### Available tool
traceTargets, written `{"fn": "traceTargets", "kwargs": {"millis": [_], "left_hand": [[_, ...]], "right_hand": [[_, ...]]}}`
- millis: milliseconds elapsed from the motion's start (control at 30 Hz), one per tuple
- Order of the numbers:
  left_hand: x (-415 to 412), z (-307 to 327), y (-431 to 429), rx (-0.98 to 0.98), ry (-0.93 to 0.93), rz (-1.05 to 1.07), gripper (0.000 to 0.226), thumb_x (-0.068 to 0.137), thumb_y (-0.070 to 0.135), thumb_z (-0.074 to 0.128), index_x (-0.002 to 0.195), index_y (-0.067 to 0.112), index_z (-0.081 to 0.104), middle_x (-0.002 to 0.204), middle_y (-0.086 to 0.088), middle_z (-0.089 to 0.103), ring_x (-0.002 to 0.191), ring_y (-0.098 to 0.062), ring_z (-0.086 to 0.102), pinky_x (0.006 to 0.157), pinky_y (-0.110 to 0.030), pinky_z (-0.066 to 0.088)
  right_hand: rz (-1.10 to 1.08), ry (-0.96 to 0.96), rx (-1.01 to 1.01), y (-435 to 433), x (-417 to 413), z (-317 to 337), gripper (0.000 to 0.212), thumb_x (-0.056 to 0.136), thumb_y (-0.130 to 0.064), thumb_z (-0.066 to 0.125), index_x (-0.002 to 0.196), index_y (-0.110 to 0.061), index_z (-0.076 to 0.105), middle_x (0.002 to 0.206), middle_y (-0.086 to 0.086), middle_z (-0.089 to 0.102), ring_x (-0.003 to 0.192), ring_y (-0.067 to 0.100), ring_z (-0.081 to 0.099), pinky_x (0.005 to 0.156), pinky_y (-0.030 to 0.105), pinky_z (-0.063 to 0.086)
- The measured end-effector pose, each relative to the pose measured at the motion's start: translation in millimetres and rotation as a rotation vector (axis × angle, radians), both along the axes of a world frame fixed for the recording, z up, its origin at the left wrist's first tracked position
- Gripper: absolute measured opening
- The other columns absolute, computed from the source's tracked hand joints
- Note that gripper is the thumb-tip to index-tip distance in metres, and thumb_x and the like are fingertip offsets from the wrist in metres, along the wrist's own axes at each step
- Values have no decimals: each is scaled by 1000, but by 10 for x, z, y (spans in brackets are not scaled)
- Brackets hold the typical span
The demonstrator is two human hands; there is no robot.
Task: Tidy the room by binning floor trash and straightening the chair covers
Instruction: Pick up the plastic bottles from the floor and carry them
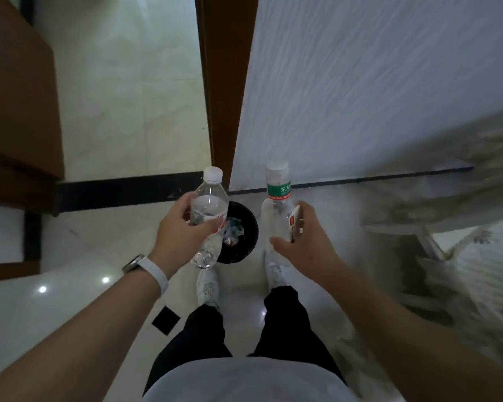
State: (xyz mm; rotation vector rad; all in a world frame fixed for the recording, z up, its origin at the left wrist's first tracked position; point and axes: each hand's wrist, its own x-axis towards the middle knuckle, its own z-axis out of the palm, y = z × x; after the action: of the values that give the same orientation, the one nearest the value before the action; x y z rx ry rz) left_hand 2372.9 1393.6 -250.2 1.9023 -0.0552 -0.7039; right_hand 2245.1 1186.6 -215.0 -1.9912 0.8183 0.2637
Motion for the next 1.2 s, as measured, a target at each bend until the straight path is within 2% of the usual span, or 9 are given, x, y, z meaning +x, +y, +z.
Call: {"fn": "traceTargets", "kwargs": {"millis": [300, 400, 500, 600, 700, 867, 1033, 1100, 1200], "left_hand": [[-225, -1108, -312, 88, 93, 443, 57, 77, 25, 84, 124, 35, 54, 107, 22, 64, 88, 17, 60, 82, -20, 50], [-338, -1591, -417, 91, 107, 546, 62, 77, 25, 84, 130, 31, 52, 110, 21, 63, 95, 9, 62, 87, -24, 51], [-415, -2094, -530, 98, 139, 608, 54, 76, 23, 85, 116, 41, 54, 105, 21, 67, 96, 3, 64, 89, -28, 53], [-386, -2645, -620, 104, 151, 628, 48, 76, 18, 84, 98, 48, 54, 92, 28, 68, 86, 11, 64, 80, -20, 51], [-330, -3234, -660, 111, 144, 653, 46, 77, 18, 83, 99, 45, 52, 99, 21, 67, 85, 10, 64, 79, -19, 53], [-279, -4253, -636, 139, 118, 705, 55, 74, 29, 87, 116, 34, 52, 111, 14, 67, 100, -2, 66, 92, -35, 56], [-309, -4948, -655, 200, 163, 657, 65, 73, 30, 87, 127, 24, 52, 115, 13, 65, 102, -1, 63, 96, -31, 53], [-346, -5022, -653, 208, 176, 620, 70, 77, 27, 84, 137, 21, 48, 130, 3, 61, 113, -6, 60, 99, -29, 51], [-405, -4851, -610, 275, 117, 532, 68, 83, 28, 79, 142, 22, 46, 134, 5, 57, 117, -5, 56, 98, -23, 46]], "right_hand": [[374, 96, 28, -495, 553, -1228, 64, 73, -32, 79, 117, -37, 32, 107, -11, 51, 96, 5, 56, 65, 10, 40], [430, 114, 31, -587, 687, -1791, 66, 72, -30, 78, 123, -28, 36, 107, -9, 51, 94, 7, 56, 66, 14, 40], [483, 152, 41, -546, 758, -2416, 64, 74, -29, 77, 120, -27, 33, 101, -12, 47, 93, 11, 55, 67, 21, 44], [510, 181, 69, -441, 796, -3119, 69, 73, -30, 76, 125, -26, 31, 109, -8, 48, 100, 15, 56, 81, 38, 54], [520, 160, 113, -362, 808, -3829, 72, 73, -29, 77, 128, -27, 31, 115, -4, 51, 102, 16, 55, 86, 45, 55], [463, 104, 83, -361, 851, -4887, 81, 76, -34, 77, 140, -25, 28, 126, -1, 49, 110, 15, 53, 90, 35, 52], [494, 73, 81, -376, 855, -5547, 89, 75, -30, 80, 145, -21, 27, 134, 3, 47, 120, 15, 50, 97, 32, 48], [525, 88, 47, -394, 822, -5616, 91, 79, -31, 78, 150, -21, 22, 142, 6, 41, 126, 17, 44, 101, 32, 43], [579, 80, -1, -470, 748, -5492, 82, 85, -34, 71, 150, -21, 24, 144, 7, 38, 128, 20, 42, 102, 33, 40]]}}
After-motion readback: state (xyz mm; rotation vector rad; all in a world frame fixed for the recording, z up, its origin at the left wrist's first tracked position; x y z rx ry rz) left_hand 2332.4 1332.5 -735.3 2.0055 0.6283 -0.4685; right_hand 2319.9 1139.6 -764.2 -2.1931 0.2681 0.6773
